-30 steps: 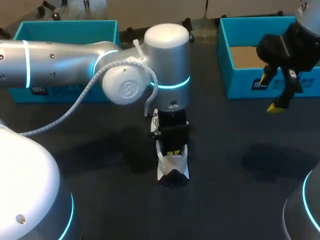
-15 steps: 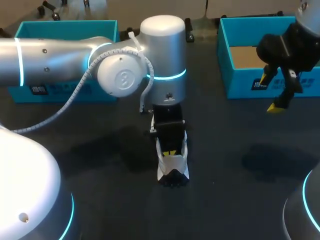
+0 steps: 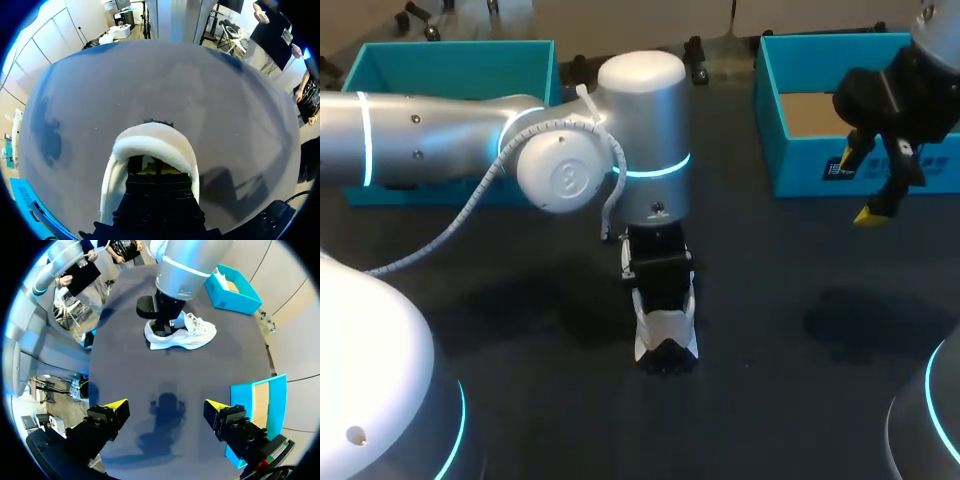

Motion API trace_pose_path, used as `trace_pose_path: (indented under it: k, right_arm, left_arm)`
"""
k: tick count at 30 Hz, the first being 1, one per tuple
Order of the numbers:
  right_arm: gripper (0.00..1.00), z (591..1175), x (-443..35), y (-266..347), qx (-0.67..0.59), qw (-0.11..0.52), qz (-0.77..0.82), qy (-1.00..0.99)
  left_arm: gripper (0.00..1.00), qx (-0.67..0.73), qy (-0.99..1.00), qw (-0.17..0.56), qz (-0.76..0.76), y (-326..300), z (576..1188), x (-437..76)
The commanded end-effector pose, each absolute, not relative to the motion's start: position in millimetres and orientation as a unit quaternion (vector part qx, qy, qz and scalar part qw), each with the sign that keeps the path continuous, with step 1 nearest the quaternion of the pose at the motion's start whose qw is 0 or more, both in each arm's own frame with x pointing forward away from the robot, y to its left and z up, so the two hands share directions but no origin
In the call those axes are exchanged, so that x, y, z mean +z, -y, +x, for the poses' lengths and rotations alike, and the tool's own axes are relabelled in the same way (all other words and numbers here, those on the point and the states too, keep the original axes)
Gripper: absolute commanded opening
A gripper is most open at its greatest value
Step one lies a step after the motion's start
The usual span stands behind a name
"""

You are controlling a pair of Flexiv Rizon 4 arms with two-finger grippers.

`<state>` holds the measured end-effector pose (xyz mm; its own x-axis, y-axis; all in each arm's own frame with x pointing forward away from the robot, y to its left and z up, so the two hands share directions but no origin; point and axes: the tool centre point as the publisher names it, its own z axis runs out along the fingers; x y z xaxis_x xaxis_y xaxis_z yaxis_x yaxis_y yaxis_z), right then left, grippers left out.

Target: Take the shoe out of the shoebox, open the shoe tongue, remove and reinsert the insole, then place the shoe into the shoebox

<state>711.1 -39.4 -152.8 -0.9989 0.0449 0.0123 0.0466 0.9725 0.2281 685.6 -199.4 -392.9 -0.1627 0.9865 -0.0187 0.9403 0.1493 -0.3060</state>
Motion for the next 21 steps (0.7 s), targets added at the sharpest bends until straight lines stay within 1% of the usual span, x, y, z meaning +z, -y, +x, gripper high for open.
trace_pose_path:
  k: [1,9,21]
  right_arm:
    - [1.00,713,-153,38,-0.113,0.005,-0.024,0.993]
    - [1.00,713,-153,38,-0.113,0.005,-0.024,0.993]
    - [1.00,713,-153,38,-0.113,0.005,-0.024,0.993]
  left_arm:
    - [0.00,0.122,0.750,0.091,-0.643,203,682,-404]
    - [0.00,0.116,0.750,0.090,-0.644,205,682,-415]
    - [0.00,0.097,0.753,0.055,-0.648,206,694,-424]
